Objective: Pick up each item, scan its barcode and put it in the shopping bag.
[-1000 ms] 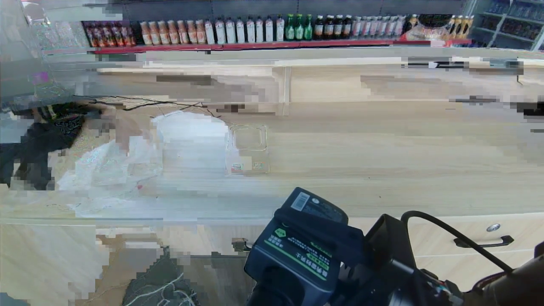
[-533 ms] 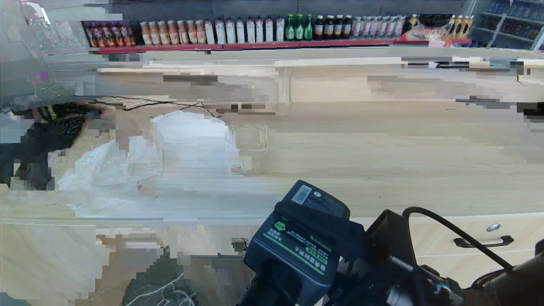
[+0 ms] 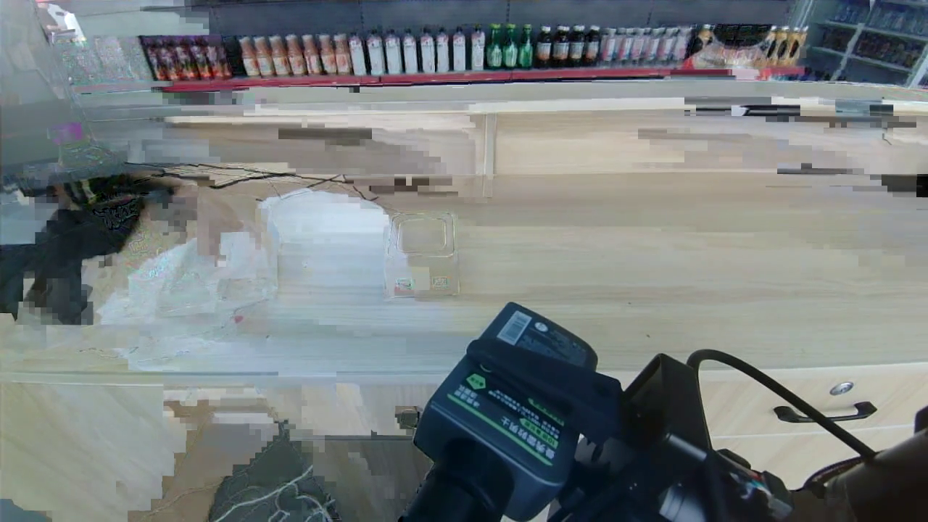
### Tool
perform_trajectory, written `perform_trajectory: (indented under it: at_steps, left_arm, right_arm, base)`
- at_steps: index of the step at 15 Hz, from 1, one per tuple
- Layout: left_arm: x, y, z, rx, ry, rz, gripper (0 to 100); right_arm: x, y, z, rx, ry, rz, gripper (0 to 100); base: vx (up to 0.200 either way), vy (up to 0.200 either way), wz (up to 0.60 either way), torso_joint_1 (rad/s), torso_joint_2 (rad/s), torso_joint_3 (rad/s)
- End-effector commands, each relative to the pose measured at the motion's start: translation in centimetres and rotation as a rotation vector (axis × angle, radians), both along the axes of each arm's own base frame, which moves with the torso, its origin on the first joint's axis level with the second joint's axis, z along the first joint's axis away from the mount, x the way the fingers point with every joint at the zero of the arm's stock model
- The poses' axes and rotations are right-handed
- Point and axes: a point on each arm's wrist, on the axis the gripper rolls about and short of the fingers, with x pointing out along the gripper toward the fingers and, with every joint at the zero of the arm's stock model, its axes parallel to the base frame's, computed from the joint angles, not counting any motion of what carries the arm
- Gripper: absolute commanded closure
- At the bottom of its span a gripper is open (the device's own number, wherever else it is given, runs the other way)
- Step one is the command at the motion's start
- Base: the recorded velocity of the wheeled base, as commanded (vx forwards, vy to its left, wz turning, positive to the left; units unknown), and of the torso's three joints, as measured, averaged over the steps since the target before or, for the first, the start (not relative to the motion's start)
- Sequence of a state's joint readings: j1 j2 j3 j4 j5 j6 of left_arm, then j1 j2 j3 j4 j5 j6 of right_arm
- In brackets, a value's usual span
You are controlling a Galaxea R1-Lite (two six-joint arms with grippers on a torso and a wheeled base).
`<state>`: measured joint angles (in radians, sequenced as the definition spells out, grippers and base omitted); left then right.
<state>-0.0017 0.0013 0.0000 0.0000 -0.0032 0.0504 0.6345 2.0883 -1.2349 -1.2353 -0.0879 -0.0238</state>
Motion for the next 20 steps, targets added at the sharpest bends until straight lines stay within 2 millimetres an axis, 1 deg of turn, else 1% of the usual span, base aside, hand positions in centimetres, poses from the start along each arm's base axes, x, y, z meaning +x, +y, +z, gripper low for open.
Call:
perform_trajectory:
  at_steps: [1, 4, 11, 15, 17, 20]
  left_arm:
    - [0.0, 0.0, 0.0, 0.0, 0.0, 0.0, 0]
    - [0.0, 0.0, 0.0, 0.0, 0.0, 0.0, 0]
    - [0.0, 0.0, 0.0, 0.0, 0.0, 0.0, 0]
    - [0.0, 0.0, 0.0, 0.0, 0.0, 0.0, 0]
    - [0.0, 0.0, 0.0, 0.0, 0.0, 0.0, 0]
    - [0.0, 0.0, 0.0, 0.0, 0.0, 0.0, 0]
  right_arm:
    - [0.6, 0.4, -1.3, -0.01, 0.015, 0.001, 100]
    - [0.9, 0.7, -2.4, -0.01, 0.015, 0.001, 100]
    - [0.9, 1.1, -3.1, -0.014, 0.018, 0.008, 100]
    - [1.2, 1.2, -3.8, -0.023, 0.032, 0.007, 100]
    - [1.7, 1.2, -4.8, -0.036, 0.05, 0.0, 100]
    - [1.8, 1.0, -5.0, -0.041, 0.057, -0.005, 100]
  base:
    - [0.0, 0.0, 0.0, 0.0, 0.0, 0.0]
    - [0.0, 0.0, 0.0, 0.0, 0.0, 0.0]
    - [0.0, 0.0, 0.0, 0.0, 0.0, 0.0]
    - [0.0, 0.0, 0.0, 0.0, 0.0, 0.0]
    - [0.0, 0.0, 0.0, 0.0, 0.0, 0.0]
    - [0.0, 0.0, 0.0, 0.0, 0.0, 0.0]
